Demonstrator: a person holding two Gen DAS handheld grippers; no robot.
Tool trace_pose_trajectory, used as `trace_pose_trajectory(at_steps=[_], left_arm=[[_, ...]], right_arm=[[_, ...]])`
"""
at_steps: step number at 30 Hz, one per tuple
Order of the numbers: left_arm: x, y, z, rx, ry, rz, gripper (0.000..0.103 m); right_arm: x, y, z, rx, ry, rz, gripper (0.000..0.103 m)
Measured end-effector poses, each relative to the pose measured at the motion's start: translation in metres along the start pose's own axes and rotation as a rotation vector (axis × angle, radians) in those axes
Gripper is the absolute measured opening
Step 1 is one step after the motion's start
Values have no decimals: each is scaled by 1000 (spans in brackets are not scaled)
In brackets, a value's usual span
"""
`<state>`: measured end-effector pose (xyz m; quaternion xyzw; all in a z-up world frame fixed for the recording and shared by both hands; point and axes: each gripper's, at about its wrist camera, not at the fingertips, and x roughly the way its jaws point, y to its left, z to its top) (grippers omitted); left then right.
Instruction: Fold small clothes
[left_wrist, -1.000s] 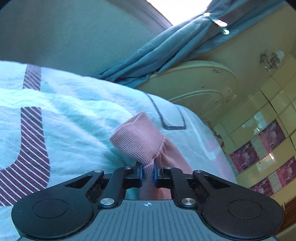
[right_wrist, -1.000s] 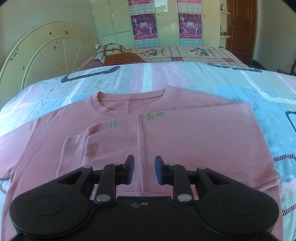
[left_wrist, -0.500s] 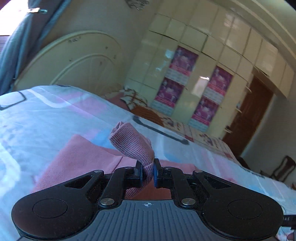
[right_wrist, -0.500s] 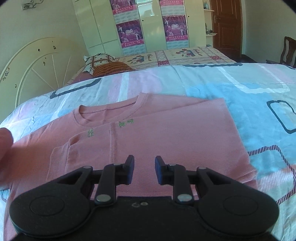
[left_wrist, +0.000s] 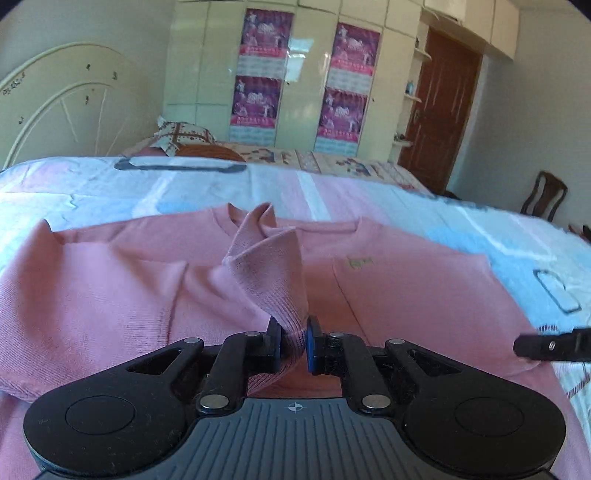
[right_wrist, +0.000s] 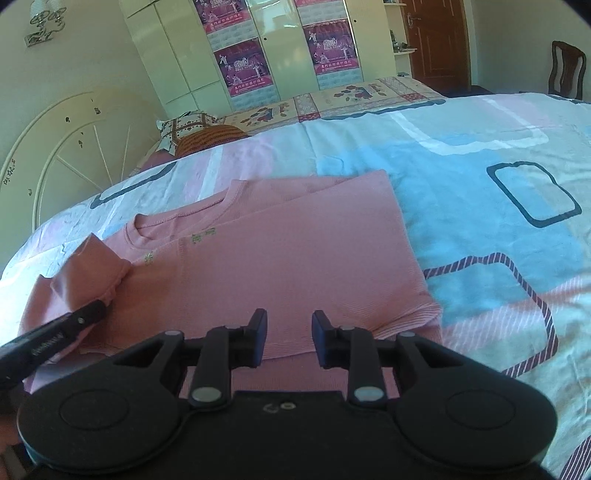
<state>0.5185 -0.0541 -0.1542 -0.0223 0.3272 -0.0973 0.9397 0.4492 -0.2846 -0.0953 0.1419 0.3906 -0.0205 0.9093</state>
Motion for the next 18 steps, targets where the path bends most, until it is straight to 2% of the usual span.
trace_pose_trajectory(at_steps=[1,2,3,4,6,8,10,13,16,18], left_arm=[[1,-9,-8,39,33,9,22],[2,-17,-12,73,44,-5,47],[-3,-22,-17,103,35,-33,56],[-12,-28,-21,121,9,-40,59],[-37,-30,-27,130,-36,-56,59],[-61,-16,-29,117,-78,-26,59],[-83,5,-34,88,-110,32,59],[-106,60,-43,38,-134,171,59],[-110,117,-53,-3,-63,279,59],[-106,146,-61,-40,5,306,59]], right_arm=[[-1,-3,0,9,2,10,37],[-2,-5,1,17,-1,23,48],[-3,-6,1,23,-5,36,54],[-3,-5,1,28,-5,57,54],[-1,-3,2,34,6,97,54],[3,2,2,35,16,141,53],[9,10,1,38,33,187,51],[25,25,-1,57,72,248,45],[45,41,-4,92,114,290,40],[60,52,-6,112,141,305,35]])
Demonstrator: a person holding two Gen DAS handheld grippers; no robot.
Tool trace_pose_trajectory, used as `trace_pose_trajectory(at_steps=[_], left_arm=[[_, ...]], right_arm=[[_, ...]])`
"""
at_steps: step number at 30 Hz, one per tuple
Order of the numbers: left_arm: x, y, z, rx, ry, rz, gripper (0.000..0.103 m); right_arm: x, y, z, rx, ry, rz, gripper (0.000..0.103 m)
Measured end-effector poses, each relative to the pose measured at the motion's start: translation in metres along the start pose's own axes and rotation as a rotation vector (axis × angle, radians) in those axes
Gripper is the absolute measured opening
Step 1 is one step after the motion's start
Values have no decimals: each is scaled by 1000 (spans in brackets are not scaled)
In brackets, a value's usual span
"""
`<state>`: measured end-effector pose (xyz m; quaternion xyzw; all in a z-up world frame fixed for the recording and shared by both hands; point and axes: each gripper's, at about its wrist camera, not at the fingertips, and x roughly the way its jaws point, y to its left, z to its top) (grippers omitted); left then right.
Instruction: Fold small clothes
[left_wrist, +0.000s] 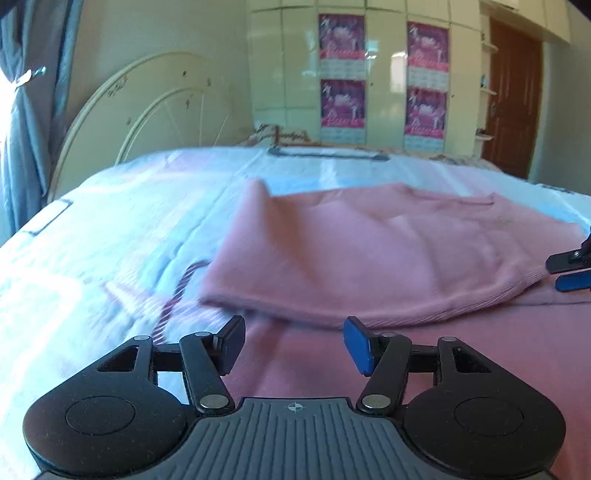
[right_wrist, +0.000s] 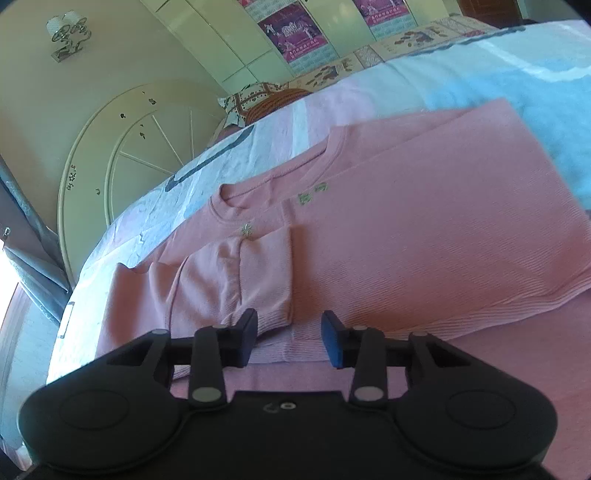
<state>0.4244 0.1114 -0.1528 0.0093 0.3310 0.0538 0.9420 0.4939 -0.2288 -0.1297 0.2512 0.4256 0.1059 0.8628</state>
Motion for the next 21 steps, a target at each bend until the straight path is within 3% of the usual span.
trace_pose_trajectory(at_steps=[4,5,6,7,8,9,12,15,17,19,21], left_arm=[[19,26,-4,-33,33,-3,59],[22,27,-3,-32,27,-8,59],[24,28,-1,-28,21,-12,59],[35,29,4,-28,16,-20,57],[39,31,6,-33,15,-35,43],[45,33,8,-42,17,-60,38],[50,36,12,-38,9,-54,35],[58,37,17,-41,8,-61,35],[59,37,19,-43,6,-70,28],[60,35,22,-34,1,-87,17],[63,34,25,-26,6,-83,11]], right_arm=[[24,10,-1,19,-3,-22,31],[26,14,0,7,-12,-35,26],[27,17,2,-7,-16,-46,13],[29,21,3,-26,-11,-57,8],[29,25,4,-53,-17,-73,8],[26,31,4,-88,-36,-87,7],[-1,48,10,-190,-134,-95,7],[-39,39,18,-181,-268,-152,7],[-37,23,21,-172,-222,-215,7],[-30,9,21,-138,-166,-226,7],[-29,4,16,-130,-168,-231,7]])
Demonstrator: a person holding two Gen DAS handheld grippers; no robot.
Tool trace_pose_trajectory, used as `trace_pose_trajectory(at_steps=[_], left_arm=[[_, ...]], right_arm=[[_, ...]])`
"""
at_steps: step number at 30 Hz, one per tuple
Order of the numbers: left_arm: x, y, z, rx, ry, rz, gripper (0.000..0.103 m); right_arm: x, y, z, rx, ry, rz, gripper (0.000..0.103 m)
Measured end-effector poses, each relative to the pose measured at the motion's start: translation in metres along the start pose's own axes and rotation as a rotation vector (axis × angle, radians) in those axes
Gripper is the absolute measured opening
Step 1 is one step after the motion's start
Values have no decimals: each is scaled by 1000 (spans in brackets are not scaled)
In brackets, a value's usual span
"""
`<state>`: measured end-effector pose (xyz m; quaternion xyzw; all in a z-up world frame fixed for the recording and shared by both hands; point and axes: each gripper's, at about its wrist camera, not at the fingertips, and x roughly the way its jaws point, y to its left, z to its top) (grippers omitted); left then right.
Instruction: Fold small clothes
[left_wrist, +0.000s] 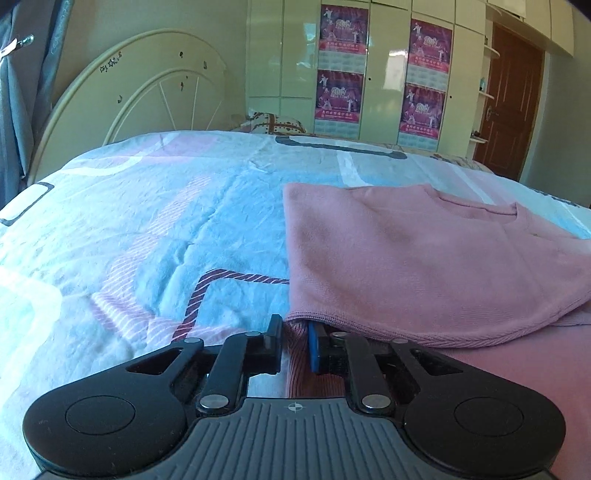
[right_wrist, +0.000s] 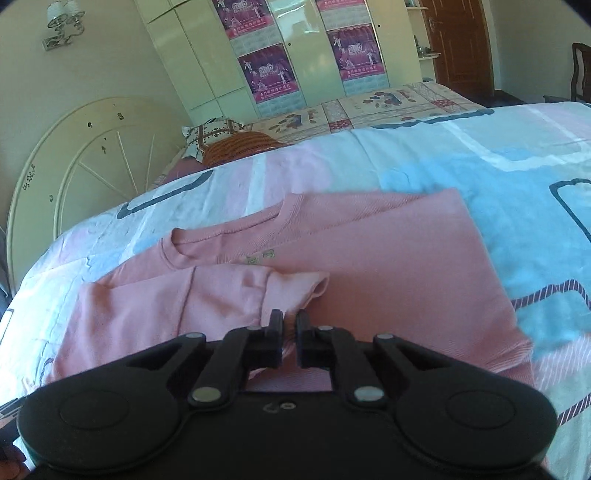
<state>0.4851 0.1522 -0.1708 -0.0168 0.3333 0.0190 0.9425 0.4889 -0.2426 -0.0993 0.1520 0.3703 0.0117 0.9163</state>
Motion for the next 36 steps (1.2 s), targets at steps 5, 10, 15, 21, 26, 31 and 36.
trace_pose_trajectory(at_steps=[5,10,15,21,26,31,36], left_arm=[[1,16,2,-89,1,-35,9],[5,18,-1,-81,13,-44,9],[5,16,0,-63,26,-46,9],[-38,5,11,14,-87,-35,32],[-5,-39,19,90,-18,-123,32],[7,-30,11,38,39,-152,32],[24,-25,39,10,34,-164,34]], right_arm=[[0,1,-7,-12,6,-12,7],[0,1,-14,-33,24,-24,7],[15,-11,-26,4,71,-41,9],[-14,-7,-18,-1,-48,-53,36],[9,23,-19,-104,27,34,19],[20,17,-32,-113,104,21,17],[23,17,-15,-100,49,23,22]])
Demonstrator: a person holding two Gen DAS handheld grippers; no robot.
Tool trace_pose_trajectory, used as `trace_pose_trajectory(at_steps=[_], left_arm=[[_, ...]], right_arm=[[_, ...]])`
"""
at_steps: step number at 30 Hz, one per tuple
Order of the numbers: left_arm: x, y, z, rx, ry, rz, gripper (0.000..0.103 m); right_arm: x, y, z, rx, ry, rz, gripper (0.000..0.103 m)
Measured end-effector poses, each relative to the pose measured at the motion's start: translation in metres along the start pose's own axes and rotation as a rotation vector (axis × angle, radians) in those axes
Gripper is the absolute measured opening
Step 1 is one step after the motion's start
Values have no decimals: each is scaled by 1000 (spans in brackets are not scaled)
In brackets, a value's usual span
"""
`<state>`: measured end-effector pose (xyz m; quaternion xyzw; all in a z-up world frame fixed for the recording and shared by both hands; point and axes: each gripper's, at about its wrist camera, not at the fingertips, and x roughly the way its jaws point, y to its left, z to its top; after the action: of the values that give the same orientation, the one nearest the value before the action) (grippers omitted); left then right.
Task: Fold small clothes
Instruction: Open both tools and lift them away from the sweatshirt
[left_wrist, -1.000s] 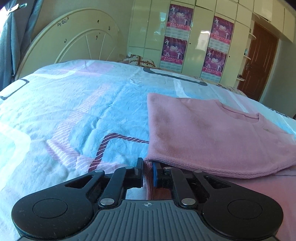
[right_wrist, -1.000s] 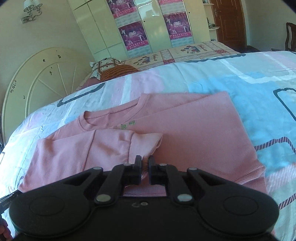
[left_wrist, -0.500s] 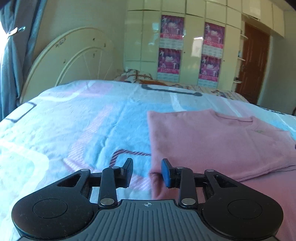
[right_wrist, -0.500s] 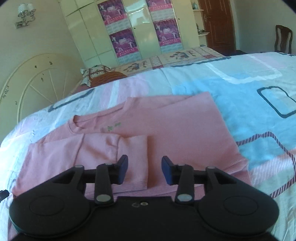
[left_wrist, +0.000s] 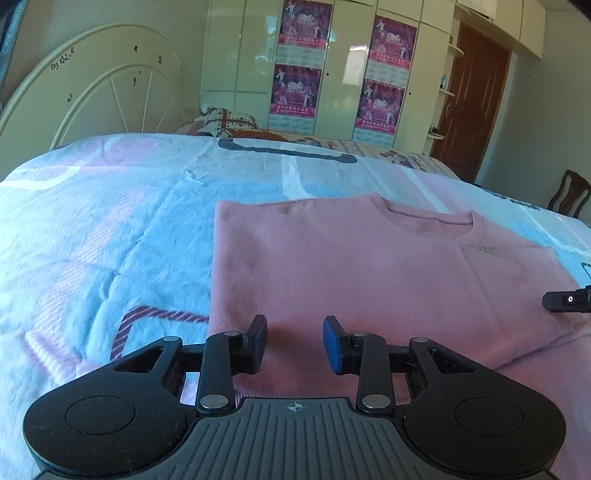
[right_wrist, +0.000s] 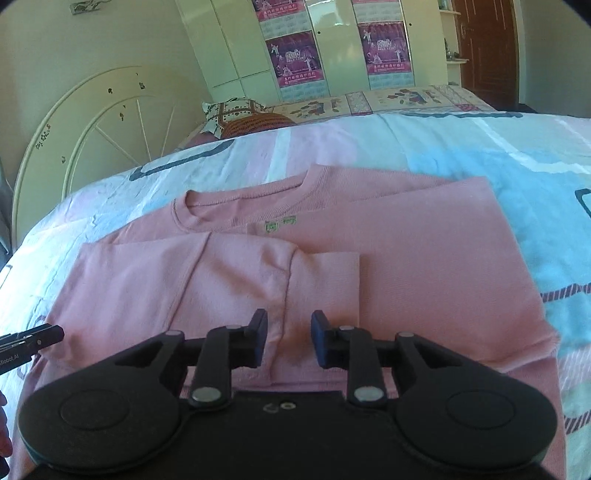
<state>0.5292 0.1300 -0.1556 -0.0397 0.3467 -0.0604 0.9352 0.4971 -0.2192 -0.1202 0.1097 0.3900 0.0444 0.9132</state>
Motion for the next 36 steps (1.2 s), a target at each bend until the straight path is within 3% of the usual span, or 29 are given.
trace_pose_trajectory(at_steps=[7,12,14,16,18,20,22,25,27,28,29,30,32,34,35,36], left_arm=[[79,12,55,28,47,-11,34],[104,41,74,-72,19,-64,34],[100,37,74,-80,23,-51,34],[84,18,70,-71,-7,-34,35],[75,-14,60,-40,-9,-114,36],[72,-55,49,53,-18,-129,46],[77,-79,39,97,-5,-104,50],[73,-69,28,72,-8,-81,51],[59,-45,18,80,-19,-4,51],[53,-33,13,87,-23,34,51],[43,-17,8,75,-31,43,50],[35,-5,4,58,-35,25,50],[28,-3,2,95,-28,39,50],[24,-8,6,86,-28,84,51],[19,-10,7,63,-38,80,51],[14,-11,6,39,-48,59,51]], right_arm=[[50,7,34,-34,2,-41,19],[57,0,35,-28,5,-62,19],[55,3,35,-37,6,-71,20],[47,10,38,-25,-27,-59,30],[46,29,39,-43,-52,-2,35],[58,57,38,-97,-28,47,34],[72,81,35,-148,11,71,32],[80,87,30,-195,44,52,34],[71,73,28,-215,41,20,32],[63,62,27,-225,31,-25,27],[56,50,26,-218,23,-79,27],[48,33,24,-193,13,-109,18],[38,13,23,-119,16,-65,16],[32,17,24,-114,7,-68,22],[27,23,23,-115,-9,-65,34],[22,31,21,-132,-29,-59,36]])
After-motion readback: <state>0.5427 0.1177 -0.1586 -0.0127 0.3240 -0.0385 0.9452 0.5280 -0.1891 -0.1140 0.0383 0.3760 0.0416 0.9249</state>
